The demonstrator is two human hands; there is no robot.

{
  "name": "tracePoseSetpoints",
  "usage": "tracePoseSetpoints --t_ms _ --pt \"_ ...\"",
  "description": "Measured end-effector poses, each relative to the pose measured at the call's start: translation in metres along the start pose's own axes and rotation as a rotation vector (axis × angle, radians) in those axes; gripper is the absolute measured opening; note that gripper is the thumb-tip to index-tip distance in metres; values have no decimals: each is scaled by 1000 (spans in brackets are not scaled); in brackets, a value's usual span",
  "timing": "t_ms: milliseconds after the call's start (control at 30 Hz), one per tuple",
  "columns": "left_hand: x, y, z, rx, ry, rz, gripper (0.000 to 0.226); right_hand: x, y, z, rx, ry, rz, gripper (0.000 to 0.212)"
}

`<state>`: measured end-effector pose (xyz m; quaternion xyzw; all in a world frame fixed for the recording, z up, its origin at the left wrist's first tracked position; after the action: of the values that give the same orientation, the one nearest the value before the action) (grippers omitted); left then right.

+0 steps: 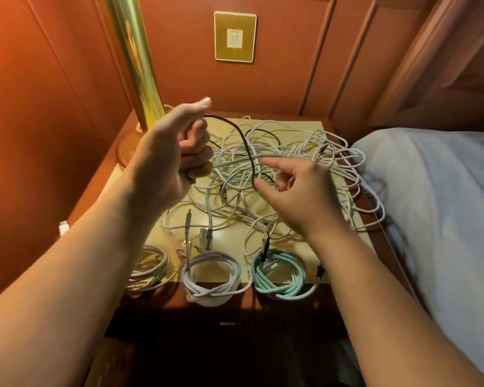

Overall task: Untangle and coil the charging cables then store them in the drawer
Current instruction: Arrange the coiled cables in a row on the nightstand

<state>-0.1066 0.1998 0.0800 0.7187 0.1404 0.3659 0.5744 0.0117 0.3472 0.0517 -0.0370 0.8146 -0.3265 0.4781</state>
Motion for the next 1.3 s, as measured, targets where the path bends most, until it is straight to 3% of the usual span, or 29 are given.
tracePoseSetpoints --t_ms 133,233,333,533,667,767,867,933,1033,1133,1300 --pt "14 -1 -2 67 -16 -60 35 17 0 -1 30 -129 -3 21" --pt "5 -1 -4 94 106 32 22 14 6 -4 36 -187 -181 18" --pt "-12 -1 -5 111 222 -46 12 14 7 -3 -13 -246 -104 19" --pt "14 -16 2 43 26 -665 38 7 9 -4 -77 -101 -111 21" --pt "34 -16 5 145 -88 -853 30 13 14 -4 -45 -119 -85 22" --pt "47 -8 11 279 -184 -979 29 13 24 -5 48 -101 -198 18" --pt "48 -3 13 331 -140 -1053 18 11 26 -4 107 -120 -255 23" --pt "43 -3 10 251 -88 -946 20 12 21 -2 86 -152 -199 33" --pt "37 -1 7 122 -49 -640 22 18 22 -1 84 -174 -67 26" --pt "34 10 4 117 -52 -381 14 21 36 -1 159 -170 -2 20" --pt "-18 23 -5 132 247 25 17 16 39 -1 231 -119 -18 25"
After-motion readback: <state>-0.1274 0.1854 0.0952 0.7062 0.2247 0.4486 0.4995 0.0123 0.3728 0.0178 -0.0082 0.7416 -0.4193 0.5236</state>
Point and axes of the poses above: each hand's wrist, its own z-axis away from the middle knuckle, its own x-axis out of the palm, y = z × x, the point moved 8 cm from there along -z, towards the middle knuckle, and after that the axes turned 4 degrees about z, right-handed, at the moved point
